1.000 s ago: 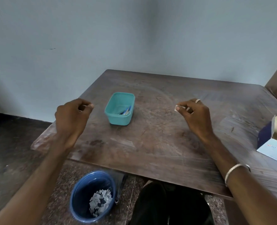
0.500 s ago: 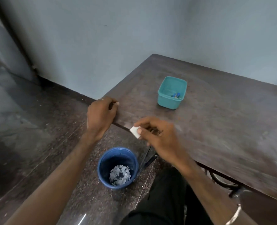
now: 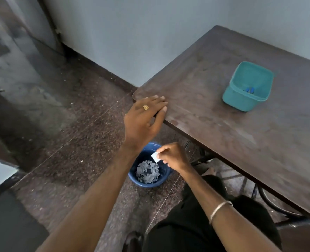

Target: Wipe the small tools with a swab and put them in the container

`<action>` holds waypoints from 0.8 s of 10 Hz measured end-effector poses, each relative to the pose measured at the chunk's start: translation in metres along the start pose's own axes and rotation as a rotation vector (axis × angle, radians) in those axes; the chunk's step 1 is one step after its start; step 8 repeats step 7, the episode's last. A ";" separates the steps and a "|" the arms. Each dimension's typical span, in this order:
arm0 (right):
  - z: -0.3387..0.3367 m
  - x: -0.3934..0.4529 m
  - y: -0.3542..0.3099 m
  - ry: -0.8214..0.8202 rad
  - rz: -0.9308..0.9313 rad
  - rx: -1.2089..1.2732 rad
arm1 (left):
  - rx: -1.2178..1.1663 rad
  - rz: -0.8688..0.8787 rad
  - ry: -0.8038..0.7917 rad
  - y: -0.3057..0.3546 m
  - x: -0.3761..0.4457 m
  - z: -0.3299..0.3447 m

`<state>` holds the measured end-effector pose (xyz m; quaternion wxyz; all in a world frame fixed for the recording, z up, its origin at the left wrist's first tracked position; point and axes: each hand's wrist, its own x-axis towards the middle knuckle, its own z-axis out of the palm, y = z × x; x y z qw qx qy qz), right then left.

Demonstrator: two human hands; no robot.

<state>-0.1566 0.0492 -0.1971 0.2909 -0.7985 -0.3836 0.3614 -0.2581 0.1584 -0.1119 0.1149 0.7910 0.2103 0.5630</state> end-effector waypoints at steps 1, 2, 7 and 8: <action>0.017 0.033 0.012 -0.038 0.057 -0.099 | 0.001 0.059 0.048 -0.006 -0.004 0.007; 0.038 0.060 0.029 -0.048 0.129 -0.180 | 0.000 0.070 0.054 -0.010 -0.006 0.010; 0.085 0.123 0.080 -0.097 0.315 -0.427 | 0.032 0.124 0.093 -0.015 -0.011 0.018; 0.085 0.123 0.080 -0.097 0.315 -0.427 | 0.032 0.124 0.093 -0.015 -0.011 0.018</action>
